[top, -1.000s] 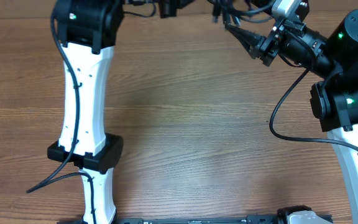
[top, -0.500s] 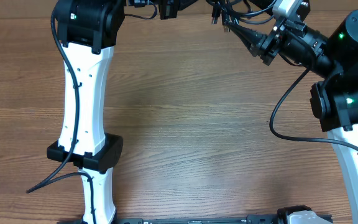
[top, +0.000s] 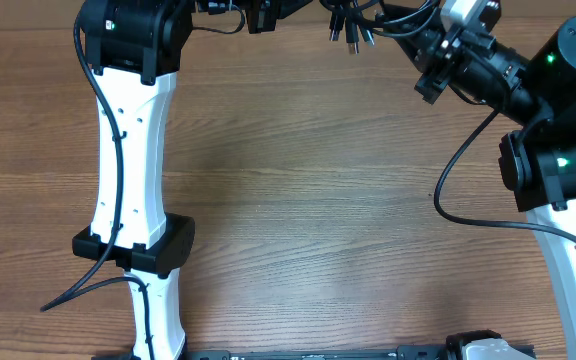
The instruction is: Untangle cables
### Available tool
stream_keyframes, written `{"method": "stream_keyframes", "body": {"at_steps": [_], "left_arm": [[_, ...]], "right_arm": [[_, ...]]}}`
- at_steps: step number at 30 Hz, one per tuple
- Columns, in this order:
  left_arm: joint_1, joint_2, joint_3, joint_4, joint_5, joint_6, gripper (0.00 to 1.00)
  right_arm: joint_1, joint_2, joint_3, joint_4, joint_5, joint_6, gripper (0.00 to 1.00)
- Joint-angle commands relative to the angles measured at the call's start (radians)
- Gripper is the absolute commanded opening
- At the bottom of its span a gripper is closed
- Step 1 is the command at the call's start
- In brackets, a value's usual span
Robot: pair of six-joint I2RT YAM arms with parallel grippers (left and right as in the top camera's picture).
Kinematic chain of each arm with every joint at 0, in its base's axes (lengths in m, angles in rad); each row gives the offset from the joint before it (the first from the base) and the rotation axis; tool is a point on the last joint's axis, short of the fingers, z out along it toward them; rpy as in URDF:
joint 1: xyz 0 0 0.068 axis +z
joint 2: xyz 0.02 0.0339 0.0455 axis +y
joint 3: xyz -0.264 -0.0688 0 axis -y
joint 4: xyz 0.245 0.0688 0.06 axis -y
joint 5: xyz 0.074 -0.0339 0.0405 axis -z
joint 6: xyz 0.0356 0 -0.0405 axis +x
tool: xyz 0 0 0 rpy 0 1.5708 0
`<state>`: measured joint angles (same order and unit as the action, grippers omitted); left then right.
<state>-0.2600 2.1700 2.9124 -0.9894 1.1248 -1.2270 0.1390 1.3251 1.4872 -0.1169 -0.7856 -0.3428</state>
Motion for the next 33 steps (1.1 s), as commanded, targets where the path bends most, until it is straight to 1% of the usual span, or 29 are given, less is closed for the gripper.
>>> {"method": "stream_keyframes", "body": {"at_steps": [1,3,5,8,12,14,16,22,27,30,32,33], "left_arm": [[0.012,-0.017,0.017,0.003,0.003,0.026,0.04],[0.023,-0.017,0.017,0.018,0.031,0.01,0.04],[0.037,-0.017,0.017,0.094,0.098,-0.038,0.04],[0.053,-0.018,0.017,0.275,0.17,-0.151,0.04],[0.072,-0.019,0.017,0.542,0.212,-0.338,0.04],[0.083,-0.019,0.017,0.614,0.225,-0.401,0.04],[0.098,-0.019,0.017,0.636,0.239,-0.436,0.04],[0.124,-0.019,0.017,0.636,0.287,-0.438,0.04],[0.124,-0.019,0.017,0.645,0.304,-0.432,0.04],[0.124,-0.019,0.017,0.727,0.344,-0.419,0.04],[0.124,-0.019,0.017,0.795,0.381,-0.419,0.04],[0.124,-0.019,0.017,0.843,0.4,-0.419,0.04]], "right_arm": [[0.004,0.001,0.018,-0.016,-0.008,0.026,0.04],[0.004,0.002,0.018,-0.037,-0.01,0.025,0.04],[0.003,0.007,0.018,-0.072,-0.009,0.024,0.04],[0.002,0.027,0.018,-0.119,0.016,0.018,0.04],[0.002,0.076,0.018,-0.17,0.045,0.017,0.04],[0.002,0.095,0.018,-0.185,0.048,0.017,0.04],[0.002,0.114,0.018,-0.203,0.071,0.017,0.04],[-0.006,0.189,0.014,-0.285,0.286,-0.006,0.04],[-0.055,0.25,0.005,-0.304,0.439,-0.005,0.04],[-0.112,0.261,0.005,-0.275,0.536,0.014,0.04],[-0.165,0.261,0.008,-0.242,0.61,0.085,0.04],[-0.199,0.26,0.016,-0.232,0.638,0.146,0.04]]}}
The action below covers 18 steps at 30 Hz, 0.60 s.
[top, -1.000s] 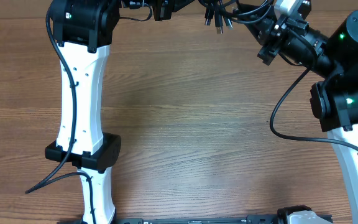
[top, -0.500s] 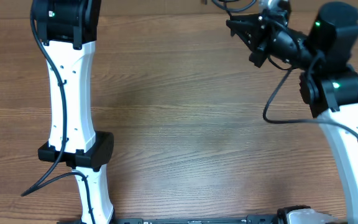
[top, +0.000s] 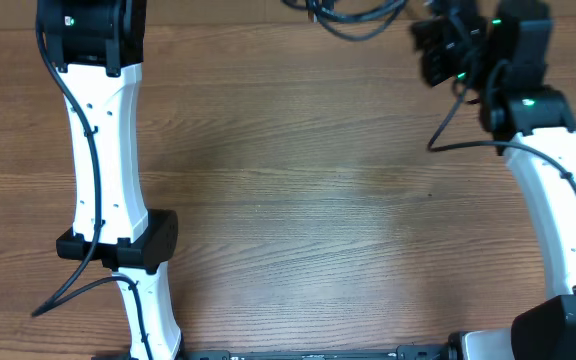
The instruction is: Untangle cables
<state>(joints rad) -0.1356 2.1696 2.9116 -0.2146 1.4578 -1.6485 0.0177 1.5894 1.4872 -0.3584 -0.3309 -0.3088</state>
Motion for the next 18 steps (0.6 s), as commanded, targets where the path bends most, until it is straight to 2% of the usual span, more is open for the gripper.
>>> {"method": "stream_keyframes", "body": {"at_steps": [1,5,9,18], "left_arm": [[0.0,-0.019,0.018,0.114,0.083,0.002,0.04],[-0.001,-0.019,0.018,0.285,0.123,-0.013,0.04],[0.005,-0.019,0.018,0.385,0.123,0.005,0.04],[0.016,-0.016,0.018,0.383,0.122,0.073,0.04]], "right_arm": [[-0.111,-0.005,0.026,0.01,0.193,0.161,0.04],[-0.22,-0.011,0.06,-0.021,0.089,0.209,0.04],[-0.249,-0.026,0.061,-0.03,0.026,0.207,0.04],[-0.206,-0.032,0.061,-0.026,0.022,0.203,0.04]]}}
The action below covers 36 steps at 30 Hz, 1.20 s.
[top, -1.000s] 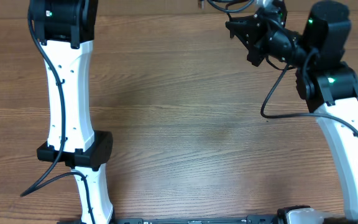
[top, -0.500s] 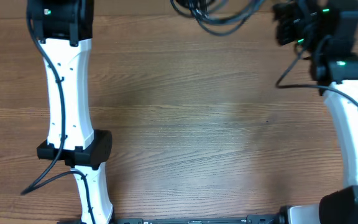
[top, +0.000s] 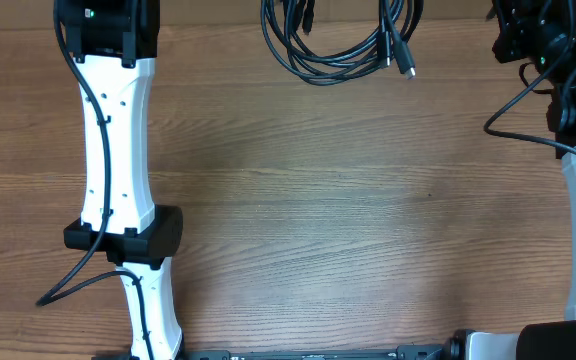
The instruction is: Untangle cables
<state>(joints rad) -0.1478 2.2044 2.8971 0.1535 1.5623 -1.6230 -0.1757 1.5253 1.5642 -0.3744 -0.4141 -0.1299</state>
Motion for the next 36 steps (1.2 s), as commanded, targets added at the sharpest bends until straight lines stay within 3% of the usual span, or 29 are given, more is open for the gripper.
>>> {"method": "stream_keyframes", "body": {"at_steps": [1,2,3,4,14,19,25,31,32,36], "left_arm": [[0.028,-0.051,0.032,0.015,0.018,0.056,0.15],[0.029,-0.051,0.032,0.015,0.018,0.063,0.54],[0.03,-0.051,0.032,0.015,0.018,0.078,0.82],[0.03,-0.051,0.032,0.015,0.018,0.083,0.99],[0.033,-0.05,0.032,0.013,0.017,0.154,1.0],[0.072,-0.039,0.031,-0.145,-0.125,0.211,1.0],[0.109,-0.033,0.03,-0.632,-0.653,0.277,1.0],[0.09,-0.033,0.031,-1.012,-1.086,0.866,1.0],[0.066,-0.033,0.031,-1.18,-1.284,1.013,1.0],[-0.009,-0.033,0.03,-1.399,-1.715,1.195,1.0]], "right_arm": [[-0.008,0.032,-0.016,-0.009,0.105,0.023,0.04],[-0.003,0.032,-0.016,-0.009,0.106,0.021,0.04],[-0.002,0.032,-0.016,-0.009,0.105,0.021,0.04],[0.002,0.032,-0.016,-0.01,0.105,0.021,0.04],[0.006,0.031,-0.016,-0.028,0.095,-0.004,0.04],[0.008,0.018,-0.016,-0.032,0.079,-0.013,0.04],[0.008,-0.028,-0.016,-0.032,0.068,-0.029,0.04],[0.008,-0.08,-0.016,-0.032,0.069,-0.062,0.04],[0.008,-0.092,-0.016,-0.032,0.069,-0.062,0.04],[0.008,-0.109,-0.016,-0.044,0.068,-0.061,0.04]]}}
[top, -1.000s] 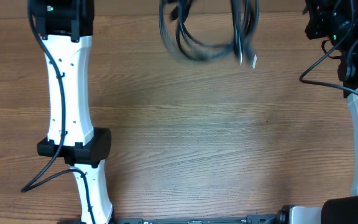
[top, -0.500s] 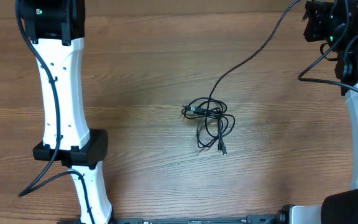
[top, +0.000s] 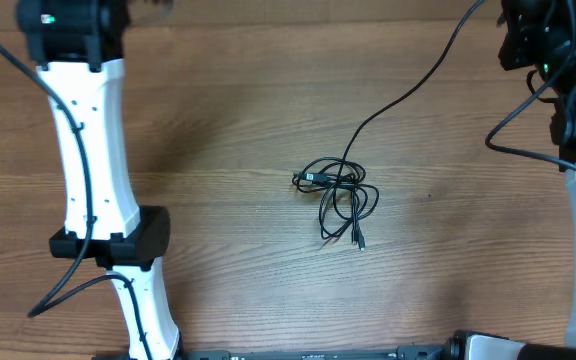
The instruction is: Untangle cables
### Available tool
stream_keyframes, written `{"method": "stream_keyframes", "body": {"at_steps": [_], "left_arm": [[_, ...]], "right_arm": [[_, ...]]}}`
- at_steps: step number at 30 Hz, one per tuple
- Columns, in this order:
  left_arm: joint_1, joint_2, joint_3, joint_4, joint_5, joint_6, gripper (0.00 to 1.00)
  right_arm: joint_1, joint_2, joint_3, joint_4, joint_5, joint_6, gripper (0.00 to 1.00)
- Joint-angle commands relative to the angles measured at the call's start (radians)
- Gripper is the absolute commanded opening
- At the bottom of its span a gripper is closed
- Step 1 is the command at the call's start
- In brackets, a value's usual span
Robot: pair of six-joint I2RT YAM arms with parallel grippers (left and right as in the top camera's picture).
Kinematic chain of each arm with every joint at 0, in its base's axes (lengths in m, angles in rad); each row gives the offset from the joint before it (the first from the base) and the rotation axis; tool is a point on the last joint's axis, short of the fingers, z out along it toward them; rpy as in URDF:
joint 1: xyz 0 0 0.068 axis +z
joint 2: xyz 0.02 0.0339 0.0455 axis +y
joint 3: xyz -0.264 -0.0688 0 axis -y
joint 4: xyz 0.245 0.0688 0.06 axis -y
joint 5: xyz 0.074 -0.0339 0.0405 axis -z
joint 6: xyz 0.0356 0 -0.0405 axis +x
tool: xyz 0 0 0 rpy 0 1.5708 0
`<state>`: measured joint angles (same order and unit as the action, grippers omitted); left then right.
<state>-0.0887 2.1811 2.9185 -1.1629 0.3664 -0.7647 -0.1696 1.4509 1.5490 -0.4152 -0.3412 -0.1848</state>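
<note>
A small tangle of black cables [top: 340, 195] lies in loops at the middle of the wooden table [top: 268, 290]. One plug end [top: 361, 243] pokes out at the tangle's lower right. A single black strand [top: 408, 90] runs from the tangle up and to the right and leaves the picture at the top edge, just left of my right wrist [top: 538, 40]. Both grippers' fingers lie beyond the top edge, so what holds the strand is hidden. My left arm [top: 88, 150] stands far to the left of the tangle.
My left arm's white links and its black elbow joint [top: 113, 240] run along the left side, with a loose black arm cable [top: 68, 290] beside them. The right arm's white link follows the right edge.
The big cable loops that showed at the top centre are gone from there. A smaller tangle now lies at mid-table with one strand leading to the top right. My left arm has shifted slightly left.
First both wrists met at the top centre with cable plugs between them. Then the arms stood apart with cables at the top edge. Then wide loops showed at the top centre, the right wrist at the far right. Now the tangle lies at mid-table.
</note>
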Motion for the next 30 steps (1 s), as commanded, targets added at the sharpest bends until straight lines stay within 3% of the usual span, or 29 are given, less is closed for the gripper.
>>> {"method": "stream_keyframes", "body": {"at_steps": [1,4,8,23,30], "left_arm": [[-0.09,-0.01,0.009,-0.106,-0.592,0.388,1.0],[-0.154,-0.027,0.011,-0.177,-0.766,0.495,1.0],[-0.203,-0.056,0.011,-0.255,-0.893,0.521,1.0],[-0.205,-0.109,0.011,-0.352,-0.863,0.571,1.0],[-0.206,-0.109,0.011,-0.344,-0.803,0.586,1.0]], "right_arm": [[0.002,-0.038,-0.001,-0.008,-0.005,-0.006,0.04],[0.002,-0.056,-0.001,-0.032,-0.004,-0.007,0.04],[0.003,-0.103,-0.001,-0.05,0.018,-0.006,0.04],[0.144,-0.562,0.005,-0.115,0.014,0.001,0.04],[0.161,-0.612,0.002,-0.118,0.014,0.001,0.04]]}}
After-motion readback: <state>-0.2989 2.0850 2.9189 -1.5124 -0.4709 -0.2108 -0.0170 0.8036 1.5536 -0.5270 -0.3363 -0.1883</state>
